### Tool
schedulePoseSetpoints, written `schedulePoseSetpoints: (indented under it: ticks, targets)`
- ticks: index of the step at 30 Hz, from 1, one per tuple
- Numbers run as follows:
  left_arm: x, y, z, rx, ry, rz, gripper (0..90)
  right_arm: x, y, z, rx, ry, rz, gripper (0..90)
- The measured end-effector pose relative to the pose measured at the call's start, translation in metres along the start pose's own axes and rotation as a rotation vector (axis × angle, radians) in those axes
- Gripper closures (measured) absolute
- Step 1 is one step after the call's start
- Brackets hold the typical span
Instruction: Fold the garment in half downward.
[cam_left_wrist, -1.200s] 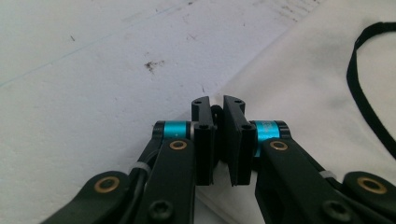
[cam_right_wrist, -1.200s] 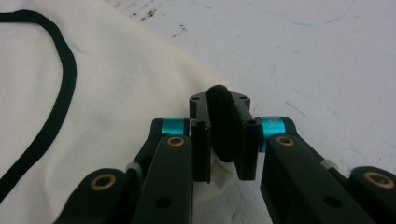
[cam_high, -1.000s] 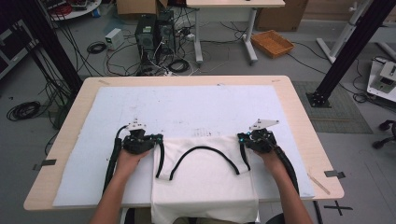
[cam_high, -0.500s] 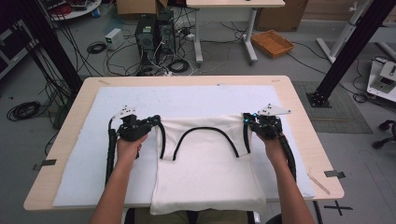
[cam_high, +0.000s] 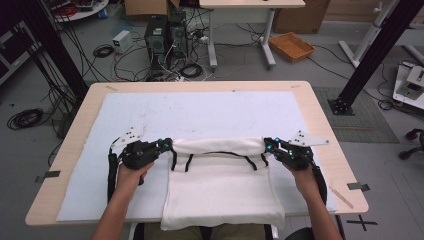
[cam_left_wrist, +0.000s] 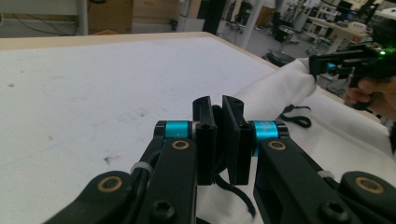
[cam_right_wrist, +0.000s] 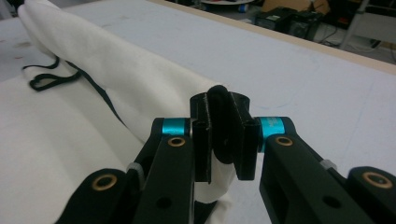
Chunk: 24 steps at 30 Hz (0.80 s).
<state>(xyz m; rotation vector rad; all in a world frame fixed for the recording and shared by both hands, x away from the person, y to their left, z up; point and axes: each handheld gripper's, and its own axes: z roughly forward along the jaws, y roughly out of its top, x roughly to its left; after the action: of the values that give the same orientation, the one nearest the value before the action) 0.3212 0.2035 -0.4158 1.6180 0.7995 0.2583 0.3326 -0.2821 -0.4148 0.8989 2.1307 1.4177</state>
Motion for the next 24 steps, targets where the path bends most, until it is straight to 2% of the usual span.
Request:
schedulePoseSetpoints:
  ticks: [3, 6, 10, 13, 15, 16, 17, 18, 19, 20, 21, 22, 23, 24]
  targets:
    - [-0.008, -0.007, -0.009, 0.011, -0.032, 0.016, 83.5, 0.006, -0.003, -0.008, -0.007, 0.039, -0.008, 80.3]
    - [-0.013, -0.014, -0.017, 0.049, -0.046, 0.039, 83.3, 0.014, -0.005, -0.016, -0.004, 0.066, -0.027, 79.8]
    - [-0.022, -0.020, -0.023, 0.085, -0.083, 0.053, 82.8, 0.022, -0.010, -0.026, 0.011, 0.072, -0.039, 79.3]
    - [-0.028, -0.021, -0.029, 0.095, -0.140, 0.068, 81.9, 0.028, -0.013, -0.035, 0.026, 0.073, -0.047, 78.5]
    - [-0.031, -0.020, -0.033, 0.079, -0.203, 0.059, 74.1, 0.031, -0.015, -0.043, 0.031, 0.065, -0.064, 75.6]
    - [-0.033, -0.018, -0.035, 0.075, -0.219, 0.067, 65.0, 0.032, -0.016, -0.047, 0.034, 0.066, -0.063, 70.2]
    - [-0.033, -0.018, -0.035, 0.075, -0.219, 0.067, 58.1, 0.032, -0.016, -0.047, 0.034, 0.066, -0.063, 70.2]
    - [-0.033, -0.013, -0.037, 0.060, -0.148, 0.084, 50.6, 0.030, -0.017, -0.057, 0.006, 0.022, -0.030, 51.8]
    - [-0.030, -0.012, -0.036, 0.062, -0.104, 0.072, 46.9, 0.028, -0.017, -0.059, -0.004, -0.002, -0.016, 49.0]
    - [-0.030, -0.012, -0.036, 0.062, -0.104, 0.072, 45.3, 0.028, -0.017, -0.059, -0.004, -0.002, -0.016, 49.0]
    - [-0.021, -0.010, -0.029, 0.080, 0.006, 0.049, 44.7, 0.023, -0.015, -0.056, -0.001, -0.052, 0.020, 43.9]
    - [-0.016, -0.010, -0.024, 0.095, 0.047, 0.039, 43.7, 0.021, -0.014, -0.053, 0.004, -0.074, 0.031, 43.1]
    - [-0.011, -0.011, -0.018, 0.114, 0.081, 0.024, 42.6, 0.019, -0.013, -0.049, 0.012, -0.089, 0.043, 43.1]
    - [-0.011, -0.011, -0.018, 0.114, 0.081, 0.024, 41.3, 0.018, -0.012, -0.044, 0.028, -0.107, 0.050, 42.5]
